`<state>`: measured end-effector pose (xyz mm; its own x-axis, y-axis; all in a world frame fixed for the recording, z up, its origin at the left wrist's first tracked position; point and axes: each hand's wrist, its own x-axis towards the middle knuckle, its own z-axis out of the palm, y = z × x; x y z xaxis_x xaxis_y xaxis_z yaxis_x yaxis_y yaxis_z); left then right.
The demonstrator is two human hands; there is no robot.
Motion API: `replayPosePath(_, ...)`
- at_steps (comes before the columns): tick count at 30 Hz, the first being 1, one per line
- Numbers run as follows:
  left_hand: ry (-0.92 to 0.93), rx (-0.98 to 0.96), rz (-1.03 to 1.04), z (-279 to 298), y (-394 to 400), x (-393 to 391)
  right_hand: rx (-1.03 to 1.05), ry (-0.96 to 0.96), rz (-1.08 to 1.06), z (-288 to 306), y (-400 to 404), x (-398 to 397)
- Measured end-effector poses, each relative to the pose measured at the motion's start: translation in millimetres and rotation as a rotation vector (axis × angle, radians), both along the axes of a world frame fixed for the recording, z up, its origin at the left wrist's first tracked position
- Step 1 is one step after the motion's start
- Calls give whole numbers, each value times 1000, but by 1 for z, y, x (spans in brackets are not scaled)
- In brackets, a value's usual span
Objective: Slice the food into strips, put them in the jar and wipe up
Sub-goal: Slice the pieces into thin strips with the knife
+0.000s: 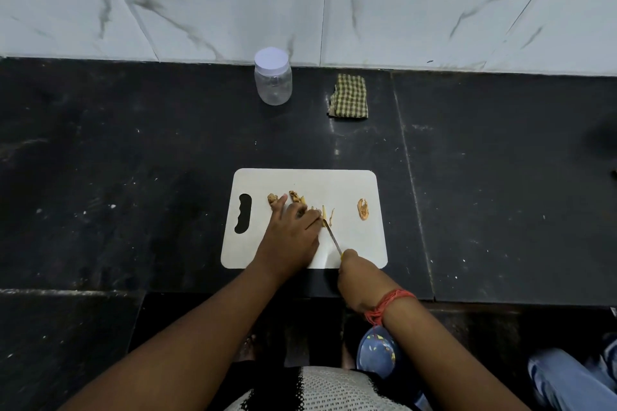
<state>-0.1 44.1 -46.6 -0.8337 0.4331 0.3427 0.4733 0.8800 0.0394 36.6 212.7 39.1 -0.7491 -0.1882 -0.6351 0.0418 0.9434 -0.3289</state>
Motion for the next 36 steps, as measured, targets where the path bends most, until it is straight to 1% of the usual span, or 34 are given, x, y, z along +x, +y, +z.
replayPosePath(2, -3, 2, 10, 0, 1, 0, -6, 0, -24, 5, -1, 0)
replayPosePath(3, -6, -2, 12, 1, 1, 0, 8, -5, 10, 4, -1, -1)
replayPosePath(5, -12, -23, 13, 3, 3, 0, 25, -31, 13, -3, 1, 0)
replayPosePath(9, -36, -28, 27, 4, 6, 0, -17, -54, -45, -10, 2, 3)
replayPosePath(14, -74, -3, 67, 4, 9, 2, -39, 22, -20, -14, 11, 15)
replayPosePath(17, -95, 58, 108, 4, 12, 1, -106, -33, -83, -13, 16, 18)
replayPosePath(21, -114, 184, 188, 8, 12, 0, -208, 49, -125, -18, 21, 20)
replayPosePath(28, -192, 265, 245, 9, 11, -4, -318, 57, -230, -15, 20, 12)
replayPosePath(30, -202, 295, 224, 12, 14, -5, -340, 18, -265, -17, 19, 11)
replayPosePath(32, -203, 279, 180, 13, 15, -6, -396, -63, -346, -18, 18, 11)
replayPosePath(36, -208, 231, 133, 10, 12, -12, -600, -266, -571, -11, 15, 10)
